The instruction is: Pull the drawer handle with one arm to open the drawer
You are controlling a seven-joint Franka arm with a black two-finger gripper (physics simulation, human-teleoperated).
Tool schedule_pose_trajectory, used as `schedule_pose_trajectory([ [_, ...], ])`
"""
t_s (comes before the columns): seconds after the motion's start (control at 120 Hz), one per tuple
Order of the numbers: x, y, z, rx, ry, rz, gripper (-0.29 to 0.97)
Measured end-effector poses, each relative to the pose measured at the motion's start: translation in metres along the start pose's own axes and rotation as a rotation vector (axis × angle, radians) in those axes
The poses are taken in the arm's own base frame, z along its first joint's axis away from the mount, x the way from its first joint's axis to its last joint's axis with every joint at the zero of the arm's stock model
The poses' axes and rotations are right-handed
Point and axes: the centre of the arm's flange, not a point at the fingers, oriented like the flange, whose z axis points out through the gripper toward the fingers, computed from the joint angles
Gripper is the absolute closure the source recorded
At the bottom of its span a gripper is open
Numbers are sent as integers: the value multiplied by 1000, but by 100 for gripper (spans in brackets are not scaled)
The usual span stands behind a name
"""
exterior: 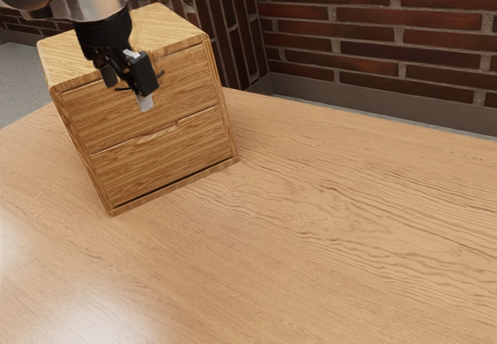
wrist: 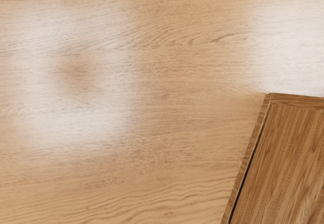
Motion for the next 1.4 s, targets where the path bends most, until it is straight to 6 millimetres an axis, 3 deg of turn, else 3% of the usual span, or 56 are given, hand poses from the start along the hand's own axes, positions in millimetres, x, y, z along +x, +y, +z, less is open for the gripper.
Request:
schedule_pose_trajectory([
  [0.05,15,7,-2,-7,-14,-9,0],
  [0.117,16,6,-2,-83,-21,6,0],
  [0.242,-36,-11,39,-183,20,52,0],
  [0.317,-62,-17,46,-215,-4,66,0],
  [0.4,-73,-13,47,-231,-42,61,0],
  [0.6,-87,22,76,-240,-62,15,0],
  [0.717,-101,25,83,-254,-92,15,0],
  [0.892,-103,52,95,-273,-102,-20,0],
  [1.042,-112,61,115,-287,-105,-22,0],
  [1.183,-107,85,125,-300,-102,-53,0],
  [1.4,-115,84,146,-293,-88,-43,0],
])
